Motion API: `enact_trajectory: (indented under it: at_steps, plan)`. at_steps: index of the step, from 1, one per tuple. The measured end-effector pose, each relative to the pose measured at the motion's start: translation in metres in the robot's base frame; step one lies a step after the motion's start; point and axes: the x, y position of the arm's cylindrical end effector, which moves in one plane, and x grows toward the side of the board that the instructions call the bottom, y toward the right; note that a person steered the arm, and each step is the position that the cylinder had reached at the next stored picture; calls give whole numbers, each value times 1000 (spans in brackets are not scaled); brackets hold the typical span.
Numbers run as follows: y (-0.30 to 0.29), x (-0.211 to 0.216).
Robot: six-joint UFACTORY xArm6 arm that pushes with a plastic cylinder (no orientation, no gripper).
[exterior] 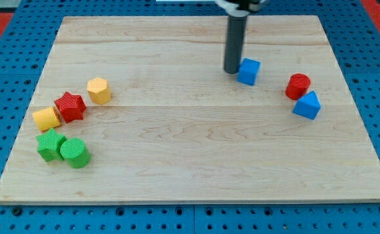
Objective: Place the red star to at the center of the board
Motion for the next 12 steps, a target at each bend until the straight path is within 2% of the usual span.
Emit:
enact_trajectory:
  at_steps: [1, 2, 3, 4, 5, 7, 9, 11, 12]
  plan:
    - [53, 0]
    - [32, 2]
    - [-72, 51]
    - [-142, 133]
    - [-242, 161]
    - [-351, 126]
    - [-328, 94]
    - [-229, 89]
    - [-178, 74]
